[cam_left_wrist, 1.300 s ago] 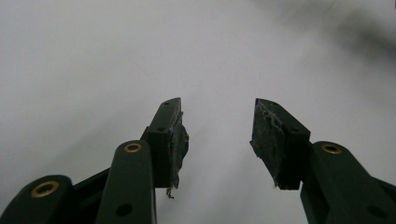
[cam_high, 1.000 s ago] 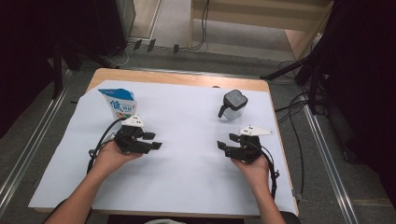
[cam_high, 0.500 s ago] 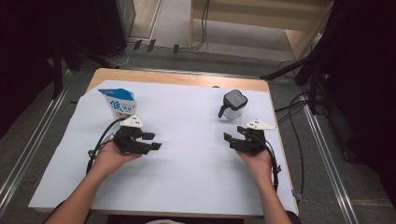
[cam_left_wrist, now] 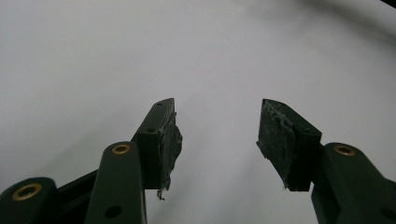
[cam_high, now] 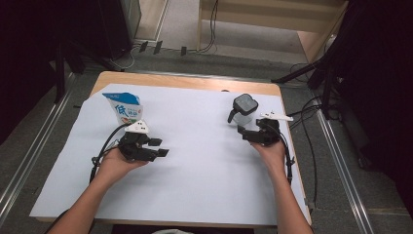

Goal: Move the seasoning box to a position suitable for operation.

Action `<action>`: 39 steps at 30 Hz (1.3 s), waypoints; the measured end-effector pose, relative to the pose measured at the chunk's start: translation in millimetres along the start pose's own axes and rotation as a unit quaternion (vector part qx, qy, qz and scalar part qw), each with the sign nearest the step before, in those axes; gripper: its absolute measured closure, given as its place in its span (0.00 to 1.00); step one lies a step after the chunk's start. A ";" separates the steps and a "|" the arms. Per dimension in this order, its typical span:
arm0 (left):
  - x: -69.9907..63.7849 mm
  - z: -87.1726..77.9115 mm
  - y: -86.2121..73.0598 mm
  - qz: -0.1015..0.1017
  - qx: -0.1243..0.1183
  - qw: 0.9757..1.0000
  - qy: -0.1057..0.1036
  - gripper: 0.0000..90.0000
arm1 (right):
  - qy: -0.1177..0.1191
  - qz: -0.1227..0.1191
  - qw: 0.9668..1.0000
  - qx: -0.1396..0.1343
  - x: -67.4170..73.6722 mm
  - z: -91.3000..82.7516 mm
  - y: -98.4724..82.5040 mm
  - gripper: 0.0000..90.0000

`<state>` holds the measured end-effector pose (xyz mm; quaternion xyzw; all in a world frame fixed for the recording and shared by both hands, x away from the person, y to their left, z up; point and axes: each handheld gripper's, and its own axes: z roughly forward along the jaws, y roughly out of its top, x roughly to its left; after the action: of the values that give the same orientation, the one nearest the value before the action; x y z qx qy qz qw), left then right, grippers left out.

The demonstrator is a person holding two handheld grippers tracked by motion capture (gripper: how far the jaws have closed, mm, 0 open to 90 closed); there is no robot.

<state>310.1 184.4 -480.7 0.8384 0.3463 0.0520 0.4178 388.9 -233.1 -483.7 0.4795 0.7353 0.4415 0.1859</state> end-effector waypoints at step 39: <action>-6.1 -13.5 -22.6 -0.027 -0.004 1.000 0.013 0.52 | -0.008 -0.023 1.000 -0.001 -34.8 71.9 19.3 0.14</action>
<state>288.3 198.8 -487.4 0.8262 0.3740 0.0526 0.4179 465.8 -226.6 -511.8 0.4656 0.7445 0.4335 0.2025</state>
